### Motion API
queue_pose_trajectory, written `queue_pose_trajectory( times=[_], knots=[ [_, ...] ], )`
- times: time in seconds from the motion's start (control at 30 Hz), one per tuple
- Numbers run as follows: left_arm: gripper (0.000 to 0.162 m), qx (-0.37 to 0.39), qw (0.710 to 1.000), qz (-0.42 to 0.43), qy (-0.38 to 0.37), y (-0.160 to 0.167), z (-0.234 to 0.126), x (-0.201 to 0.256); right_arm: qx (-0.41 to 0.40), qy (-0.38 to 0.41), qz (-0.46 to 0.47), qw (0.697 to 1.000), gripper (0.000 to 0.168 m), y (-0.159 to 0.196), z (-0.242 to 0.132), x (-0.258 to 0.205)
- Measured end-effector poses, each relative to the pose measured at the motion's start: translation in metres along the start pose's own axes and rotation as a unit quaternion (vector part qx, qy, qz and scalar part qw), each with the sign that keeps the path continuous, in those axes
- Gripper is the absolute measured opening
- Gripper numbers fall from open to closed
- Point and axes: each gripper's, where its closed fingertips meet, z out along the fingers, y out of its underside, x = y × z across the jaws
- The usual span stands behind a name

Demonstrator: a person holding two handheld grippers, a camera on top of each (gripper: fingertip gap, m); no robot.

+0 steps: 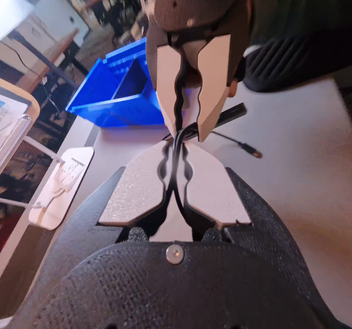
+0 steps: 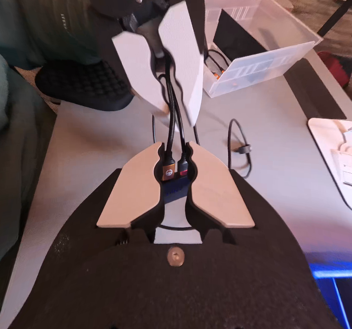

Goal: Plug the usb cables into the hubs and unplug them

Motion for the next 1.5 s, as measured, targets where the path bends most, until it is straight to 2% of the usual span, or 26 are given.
queue_pose_trajectory(
  times=[0.1, 0.17, 0.23, 0.3, 0.37, 0.47, 0.63, 0.77, 0.9, 1.0, 1.1, 1.17, 1.3, 1.43, 1.5],
  knots=[
    [0.041, 0.139, 0.987, -0.079, 0.026, -0.04, -0.044, -0.009, 0.026, 0.007, 0.021, 0.999, 0.021, -0.017, -0.024, 0.012],
    [0.045, 0.239, 0.963, -0.125, 0.016, -0.063, -0.082, -0.024, 0.052, 0.014, 0.03, 0.998, 0.021, -0.033, -0.046, 0.021],
    [0.044, 0.284, 0.947, -0.144, -0.045, -0.062, -0.11, -0.047, 0.079, 0.028, 0.035, 0.996, 0.021, -0.053, -0.073, 0.032],
    [0.038, 0.294, 0.938, -0.152, -0.101, -0.047, -0.126, -0.063, 0.102, 0.058, 0.037, 0.992, 0.021, -0.073, -0.1, 0.046],
    [0.032, 0.302, 0.93, -0.189, -0.09, -0.032, -0.128, -0.065, 0.111, 0.099, 0.034, 0.988, 0.021, -0.09, -0.128, 0.067],
    [0.032, 0.291, 0.923, -0.244, -0.067, -0.005, -0.114, -0.064, 0.109, 0.166, 0.029, 0.98, 0.021, -0.106, -0.164, 0.107],
    [0.032, 0.22, 0.939, -0.26, -0.036, 0.025, -0.077, -0.048, 0.099, 0.257, -0.012, 0.961, 0.021, -0.108, -0.198, 0.186],
    [0.031, 0.173, 0.955, -0.238, -0.024, 0.038, -0.056, -0.034, 0.105, 0.315, -0.028, 0.943, 0.021, -0.076, -0.208, 0.252],
    [0.031, 0.137, 0.963, -0.233, -0.006, 0.051, -0.039, -0.022, 0.09, 0.398, -0.007, 0.913, 0.021, -0.007, -0.203, 0.307],
    [0.031, 0.122, 0.966, -0.226, 0.005, 0.057, -0.032, -0.016, 0.014, 0.434, 0.01, 0.901, 0.021, 0.07, -0.18, 0.321],
    [0.031, 0.114, 0.968, -0.225, 0.014, 0.06, -0.028, -0.011, -0.097, 0.412, 0.015, 0.906, 0.021, 0.133, -0.155, 0.306],
    [0.03, 0.111, 0.968, -0.224, 0.018, 0.06, -0.026, -0.01, -0.135, 0.38, 0.028, 0.915, 0.021, 0.148, -0.147, 0.289],
    [0.03, 0.102, 0.969, -0.224, 0.027, 0.064, -0.019, -0.006, -0.171, 0.312, 0.057, 0.933, 0.021, 0.149, -0.141, 0.258],
    [0.029, 0.09, 0.97, -0.222, 0.036, 0.066, -0.013, -0.001, -0.247, 0.271, 0.14, 0.92, 0.022, 0.174, -0.143, 0.259],
    [0.028, 0.085, 0.97, -0.223, 0.04, 0.067, -0.01, 0.002, -0.254, 0.286, 0.163, 0.909, 0.022, 0.177, -0.147, 0.277]
  ],
)
